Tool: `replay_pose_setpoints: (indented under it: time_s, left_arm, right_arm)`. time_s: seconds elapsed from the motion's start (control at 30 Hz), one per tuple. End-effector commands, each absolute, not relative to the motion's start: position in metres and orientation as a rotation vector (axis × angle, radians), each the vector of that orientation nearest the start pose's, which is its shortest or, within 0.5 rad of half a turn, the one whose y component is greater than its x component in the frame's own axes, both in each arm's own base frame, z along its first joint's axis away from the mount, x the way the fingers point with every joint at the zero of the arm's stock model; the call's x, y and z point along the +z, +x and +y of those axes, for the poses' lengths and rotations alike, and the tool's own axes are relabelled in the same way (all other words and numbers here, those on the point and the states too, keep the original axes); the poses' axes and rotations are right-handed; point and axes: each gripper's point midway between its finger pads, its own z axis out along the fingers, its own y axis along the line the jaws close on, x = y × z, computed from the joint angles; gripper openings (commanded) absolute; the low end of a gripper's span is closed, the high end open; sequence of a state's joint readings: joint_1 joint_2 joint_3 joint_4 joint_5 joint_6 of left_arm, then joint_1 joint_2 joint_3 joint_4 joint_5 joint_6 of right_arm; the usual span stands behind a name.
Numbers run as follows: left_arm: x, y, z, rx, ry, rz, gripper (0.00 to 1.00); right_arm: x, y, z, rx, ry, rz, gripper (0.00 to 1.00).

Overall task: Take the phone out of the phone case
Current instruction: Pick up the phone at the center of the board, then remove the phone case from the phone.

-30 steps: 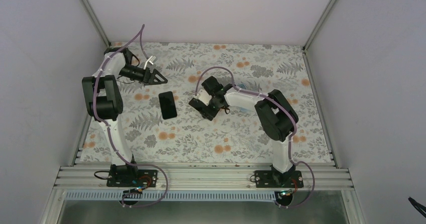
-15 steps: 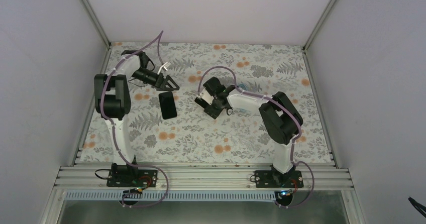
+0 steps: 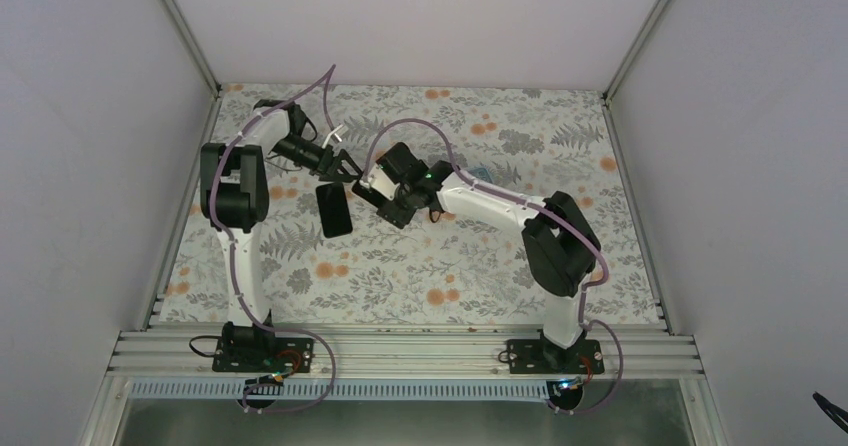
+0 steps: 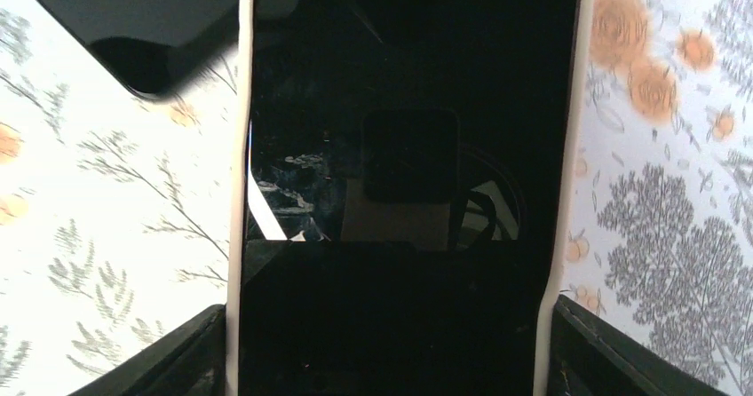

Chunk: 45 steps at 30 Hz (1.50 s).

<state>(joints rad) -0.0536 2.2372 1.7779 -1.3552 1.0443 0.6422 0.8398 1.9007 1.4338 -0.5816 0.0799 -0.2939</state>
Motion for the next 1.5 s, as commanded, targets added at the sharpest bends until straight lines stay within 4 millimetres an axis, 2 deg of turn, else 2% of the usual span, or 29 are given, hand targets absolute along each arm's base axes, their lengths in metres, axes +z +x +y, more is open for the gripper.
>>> replay_pose_setpoints:
  time_s: [0.0, 0.1, 0.17, 0.3, 0.47, 0.6, 0.77, 1.07, 1.17, 1.3, 1.47]
  left_arm:
    - [0.11, 0.385, -0.175, -1.604, 0.699, 2.506, 1.0]
    - [0.112, 0.385, -0.177, -1.625, 0.684, 2.5, 0.98]
    - [0.117, 0.385, -0.179, -1.648, 0.673, 2.477, 0.92]
    - [0.12, 0.382, -0.18, -1.65, 0.669, 2.482, 0.72]
    - [0.128, 0.38, -0.182, -1.67, 0.671, 2.446, 0.69]
    - [0.131, 0.377, -0.182, -1.678, 0.671, 2.438, 0.55]
    - [0.125, 0.372, -0.181, -1.678, 0.671, 2.459, 0.46]
    - [0.129, 0.369, -0.181, -1.672, 0.687, 2.444, 0.17]
    - [0.134, 0.37, -0.181, -1.662, 0.703, 2.426, 0.13]
    - [0.142, 0.37, -0.181, -1.638, 0.737, 2.396, 0.02]
    - [0.146, 0.369, -0.181, -1.62, 0.777, 2.364, 0.02]
  right_arm:
    - [0.136, 0.332, 0.369, 0.161, -1.331, 2.134, 0.65]
    - [0.138, 0.335, 0.38, 0.169, -1.34, 2.12, 0.65]
    - [0.139, 0.336, 0.386, 0.173, -1.345, 2.11, 0.65]
    - [0.139, 0.339, 0.398, 0.187, -1.354, 2.095, 0.65]
    - [0.131, 0.342, 0.406, 0.182, -1.371, 2.095, 0.65]
    - [0.132, 0.345, 0.407, 0.174, -1.357, 2.084, 0.65]
    - [0.13, 0.349, 0.407, 0.151, -1.35, 2.083, 0.65]
    - [0.126, 0.349, 0.408, 0.145, -1.37, 2.09, 0.65]
    - [0.122, 0.347, 0.406, 0.146, -1.379, 2.095, 0.65]
    - [0.12, 0.346, 0.403, 0.145, -1.382, 2.097, 0.67]
    - [0.116, 0.346, 0.399, 0.14, -1.392, 2.102, 0.72]
